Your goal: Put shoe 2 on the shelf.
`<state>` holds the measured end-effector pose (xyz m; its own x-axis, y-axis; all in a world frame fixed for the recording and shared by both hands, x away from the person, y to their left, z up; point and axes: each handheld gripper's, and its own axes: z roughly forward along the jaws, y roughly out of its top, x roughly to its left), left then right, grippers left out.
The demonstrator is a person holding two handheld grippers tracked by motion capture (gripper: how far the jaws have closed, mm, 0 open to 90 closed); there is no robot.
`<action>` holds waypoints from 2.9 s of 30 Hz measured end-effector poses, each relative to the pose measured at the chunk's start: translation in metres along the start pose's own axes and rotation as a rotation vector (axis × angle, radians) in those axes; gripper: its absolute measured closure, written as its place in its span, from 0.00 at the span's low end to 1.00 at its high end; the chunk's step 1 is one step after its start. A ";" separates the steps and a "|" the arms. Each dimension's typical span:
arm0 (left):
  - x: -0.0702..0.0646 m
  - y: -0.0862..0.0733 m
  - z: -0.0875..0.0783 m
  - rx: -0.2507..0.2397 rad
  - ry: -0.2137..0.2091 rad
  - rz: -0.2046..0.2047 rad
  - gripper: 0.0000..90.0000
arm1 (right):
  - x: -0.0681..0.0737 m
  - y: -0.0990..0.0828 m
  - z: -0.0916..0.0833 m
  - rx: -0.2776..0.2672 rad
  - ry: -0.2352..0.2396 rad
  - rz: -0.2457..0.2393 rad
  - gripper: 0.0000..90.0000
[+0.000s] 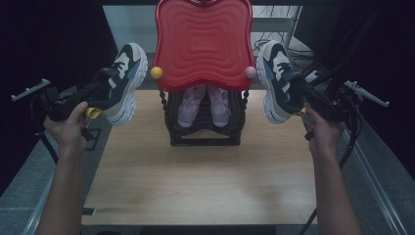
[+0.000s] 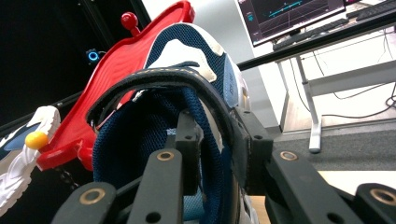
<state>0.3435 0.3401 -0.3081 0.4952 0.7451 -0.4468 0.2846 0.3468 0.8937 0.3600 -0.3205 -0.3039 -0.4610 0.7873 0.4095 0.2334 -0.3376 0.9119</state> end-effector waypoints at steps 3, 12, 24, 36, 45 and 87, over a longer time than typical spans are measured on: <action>-0.002 0.005 0.002 -0.003 -0.005 0.004 0.84 | 0.002 0.005 0.001 -0.007 0.007 -0.002 0.82; -0.010 0.015 0.008 -0.014 -0.017 0.008 0.84 | 0.009 0.017 0.002 -0.019 0.018 -0.012 0.82; -0.023 0.032 0.017 -0.023 -0.028 0.015 0.84 | 0.021 0.036 0.005 -0.026 0.033 -0.014 0.82; -0.038 0.047 0.030 -0.034 -0.033 0.028 0.84 | 0.038 0.054 0.020 -0.023 0.054 -0.021 0.82; -0.052 0.056 0.043 -0.029 -0.038 0.047 0.84 | 0.054 0.065 0.031 -0.008 0.067 -0.035 0.82; -0.106 0.077 0.114 -0.013 -0.074 0.085 0.84 | 0.122 0.088 0.100 0.048 0.154 -0.043 0.81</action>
<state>0.4064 0.2226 -0.1965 0.5764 0.7283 -0.3706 0.2282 0.2921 0.9288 0.4097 -0.2030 -0.1762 -0.5966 0.7106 0.3729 0.2495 -0.2774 0.9278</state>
